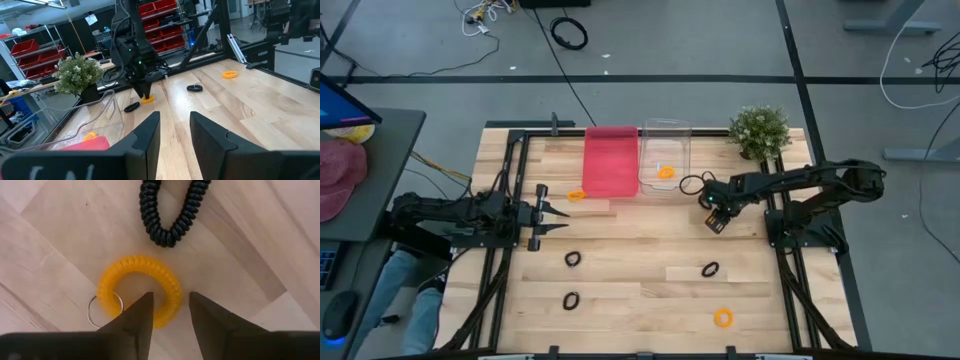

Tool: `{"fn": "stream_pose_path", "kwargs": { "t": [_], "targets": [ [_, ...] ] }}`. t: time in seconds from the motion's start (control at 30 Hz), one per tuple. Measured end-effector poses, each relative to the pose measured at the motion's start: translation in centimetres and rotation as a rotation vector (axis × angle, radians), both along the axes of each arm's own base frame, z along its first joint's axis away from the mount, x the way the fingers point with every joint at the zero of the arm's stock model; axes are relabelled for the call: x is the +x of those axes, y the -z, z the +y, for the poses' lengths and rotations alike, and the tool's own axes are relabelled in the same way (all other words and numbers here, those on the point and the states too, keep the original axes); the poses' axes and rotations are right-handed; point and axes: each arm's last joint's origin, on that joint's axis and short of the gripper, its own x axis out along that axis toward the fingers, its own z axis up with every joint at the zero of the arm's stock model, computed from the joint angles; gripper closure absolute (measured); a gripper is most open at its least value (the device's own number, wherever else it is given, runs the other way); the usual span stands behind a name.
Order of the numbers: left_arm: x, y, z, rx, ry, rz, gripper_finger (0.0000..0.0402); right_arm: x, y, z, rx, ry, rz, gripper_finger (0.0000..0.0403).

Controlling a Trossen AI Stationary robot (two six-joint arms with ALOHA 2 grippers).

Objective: Sort spring keychains
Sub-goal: Put the orange spring keychain into the transparent bin

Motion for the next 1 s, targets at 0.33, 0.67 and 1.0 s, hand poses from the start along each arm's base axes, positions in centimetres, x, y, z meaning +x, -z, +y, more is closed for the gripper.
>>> {"fn": "stream_pose_path", "kwargs": {
  "t": [0.33,0.67,1.0],
  "targets": [
    [0.0,0.0,0.0,0.000,0.000,0.000,0.0289,-0.2,-0.1,-0.1,0.029,-0.049,0.035,0.0389],
    [0.0,0.0,0.0,0.000,0.000,0.000,0.0289,1.9,-1.4,0.9,0.088,-0.189,-0.094,0.0397],
    [0.0,0.0,0.0,0.000,0.000,0.000,0.0289,5.6,-2.8,1.4,0.027,-0.377,-0.498,0.0396]
  ]
}}
